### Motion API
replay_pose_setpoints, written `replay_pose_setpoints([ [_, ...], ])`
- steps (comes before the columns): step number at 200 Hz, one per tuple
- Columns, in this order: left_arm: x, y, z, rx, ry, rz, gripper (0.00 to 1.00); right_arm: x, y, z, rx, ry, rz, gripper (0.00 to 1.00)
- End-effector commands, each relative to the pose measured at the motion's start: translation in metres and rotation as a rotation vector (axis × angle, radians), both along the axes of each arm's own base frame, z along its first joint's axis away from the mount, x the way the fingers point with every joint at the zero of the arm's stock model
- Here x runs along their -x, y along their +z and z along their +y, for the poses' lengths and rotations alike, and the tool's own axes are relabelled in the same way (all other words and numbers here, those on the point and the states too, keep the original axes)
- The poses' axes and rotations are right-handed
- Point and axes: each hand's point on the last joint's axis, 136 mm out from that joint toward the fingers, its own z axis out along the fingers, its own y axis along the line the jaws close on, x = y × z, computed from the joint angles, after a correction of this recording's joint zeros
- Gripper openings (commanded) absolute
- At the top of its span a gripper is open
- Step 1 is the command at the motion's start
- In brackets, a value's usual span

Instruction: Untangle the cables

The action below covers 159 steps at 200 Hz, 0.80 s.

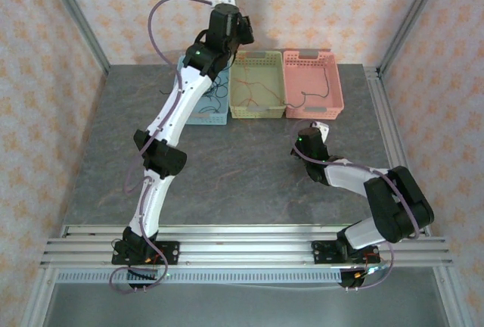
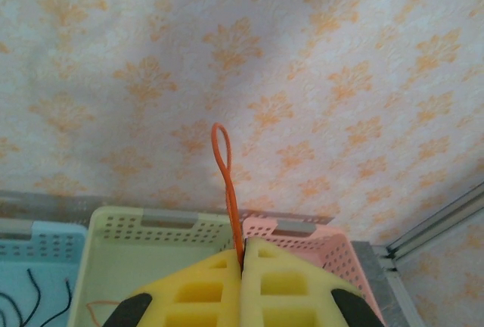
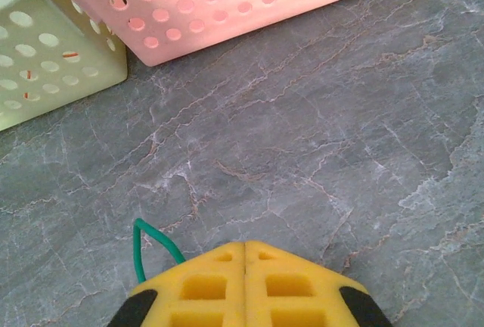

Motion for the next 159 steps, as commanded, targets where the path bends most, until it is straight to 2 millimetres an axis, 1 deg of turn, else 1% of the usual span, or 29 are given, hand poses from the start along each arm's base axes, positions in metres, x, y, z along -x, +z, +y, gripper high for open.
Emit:
replay_pose_setpoints([
  [1, 0.012, 0.072, 0.014, 0.066, 0.003, -0.182, 0.0, -0.007, 0.004, 0.004, -0.019, 0.003, -0.017, 0.0],
  [34, 0.025, 0.111, 0.012, 0.132, -0.041, -0.281, 0.0, -0.008, 0.0, 0.007, -0.023, 0.012, -0.006, 0.0],
  [52, 0.032, 0.129, 0.014, 0.162, -0.046, -0.33, 0.0, -0.009, -0.001, 0.008, -0.025, 0.013, -0.003, 0.0],
  [62, 0.034, 0.135, 0.015, 0.167, -0.044, -0.348, 0.0, -0.009, -0.002, 0.008, -0.026, 0.015, 0.0, 0.0],
  [74, 0.036, 0.141, 0.017, 0.165, -0.04, -0.369, 0.0, -0.009, -0.002, 0.009, -0.028, 0.016, 0.001, 0.0],
  [100, 0.037, 0.146, 0.021, 0.162, -0.026, -0.383, 0.0, -0.009, -0.004, 0.009, -0.025, 0.016, 0.005, 0.0],
  [127, 0.044, 0.157, 0.024, 0.168, -0.029, -0.409, 0.0, -0.009, -0.005, 0.01, -0.028, 0.02, 0.009, 0.0],
  [138, 0.046, 0.16, 0.022, 0.174, -0.043, -0.42, 0.0, -0.009, -0.005, 0.011, -0.034, 0.023, 0.01, 0.0],
  [159, 0.04, 0.155, 0.019, 0.174, -0.043, -0.414, 0.0, -0.009, -0.004, 0.012, -0.038, 0.028, 0.009, 0.0],
])
